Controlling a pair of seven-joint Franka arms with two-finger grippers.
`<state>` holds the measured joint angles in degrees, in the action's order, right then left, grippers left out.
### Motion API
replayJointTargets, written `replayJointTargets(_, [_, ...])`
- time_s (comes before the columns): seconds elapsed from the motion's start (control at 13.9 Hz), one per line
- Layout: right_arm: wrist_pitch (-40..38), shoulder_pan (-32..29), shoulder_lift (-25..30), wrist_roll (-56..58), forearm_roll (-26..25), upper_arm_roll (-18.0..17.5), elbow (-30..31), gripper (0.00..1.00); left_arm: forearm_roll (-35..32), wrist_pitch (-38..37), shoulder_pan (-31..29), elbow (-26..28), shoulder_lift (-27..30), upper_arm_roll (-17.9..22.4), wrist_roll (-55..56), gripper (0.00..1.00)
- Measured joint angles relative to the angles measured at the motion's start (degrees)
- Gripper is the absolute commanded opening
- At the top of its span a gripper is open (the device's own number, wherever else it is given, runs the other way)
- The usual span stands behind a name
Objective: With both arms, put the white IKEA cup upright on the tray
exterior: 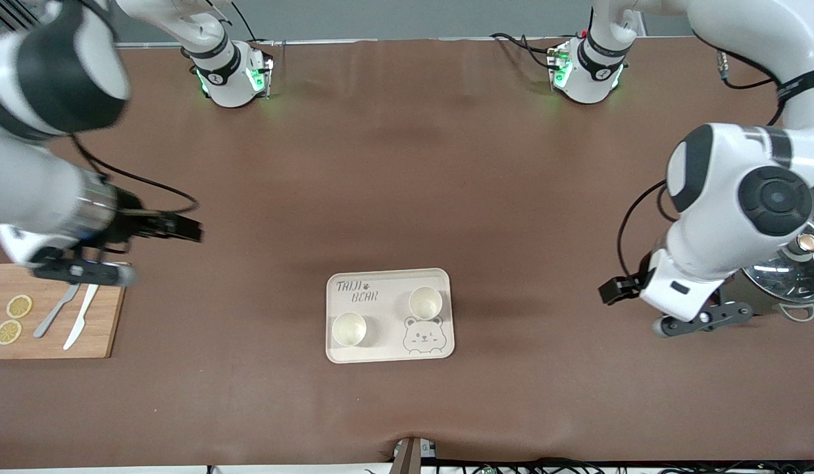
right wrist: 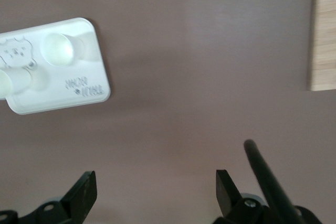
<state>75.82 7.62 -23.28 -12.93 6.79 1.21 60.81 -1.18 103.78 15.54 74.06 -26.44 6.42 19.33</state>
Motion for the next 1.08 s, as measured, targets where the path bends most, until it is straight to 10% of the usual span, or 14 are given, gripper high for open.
replayJointTargets(1.08, [4.9,-12.0,10.7,12.3,-4.9,-0.6,15.9,1.00,1.5,-12.0,-9.4,1.1,13.7,-0.3,-17.1,1.00])
